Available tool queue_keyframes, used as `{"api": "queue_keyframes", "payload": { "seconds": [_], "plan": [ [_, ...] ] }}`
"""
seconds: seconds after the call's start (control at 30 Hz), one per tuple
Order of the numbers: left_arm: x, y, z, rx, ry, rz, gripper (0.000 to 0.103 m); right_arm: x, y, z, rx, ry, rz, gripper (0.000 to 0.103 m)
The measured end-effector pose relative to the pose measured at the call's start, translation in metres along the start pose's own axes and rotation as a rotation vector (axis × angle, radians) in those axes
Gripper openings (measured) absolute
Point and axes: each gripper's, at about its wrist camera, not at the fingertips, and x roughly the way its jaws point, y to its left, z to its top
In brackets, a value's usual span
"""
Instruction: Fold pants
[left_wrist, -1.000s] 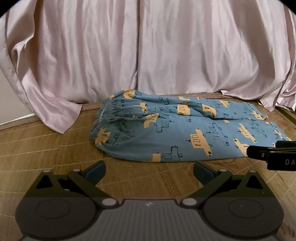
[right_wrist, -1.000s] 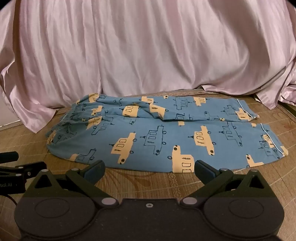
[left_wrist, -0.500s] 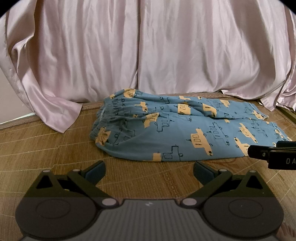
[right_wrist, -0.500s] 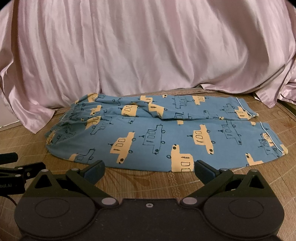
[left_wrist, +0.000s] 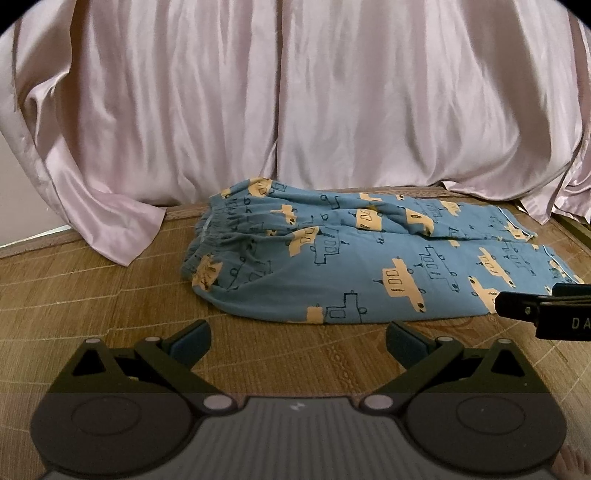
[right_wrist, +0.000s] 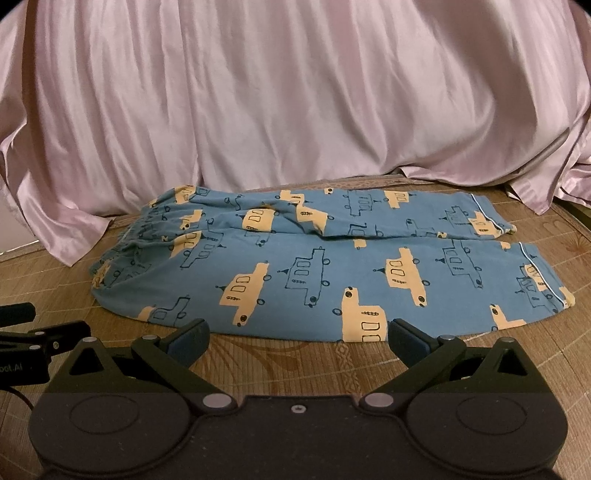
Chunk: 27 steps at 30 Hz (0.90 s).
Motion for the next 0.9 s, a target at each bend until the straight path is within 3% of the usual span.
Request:
{"api": "queue_keyframes", "payload": {
  "seconds": [0.67, 0.9],
  "plan": [
    [0.002, 0.002, 0.001, -0.004, 0.01, 0.009, 0.103, 0.0, 0.0, -0.001, 0.007, 0.003, -0.003, 0.102],
    [0.019, 0.007, 0.0, -0.038, 0.1, -0.021, 0.103, 0.011, -0.003, -0.002, 0.012, 0.012, -0.023, 0.102]
  ]
}}
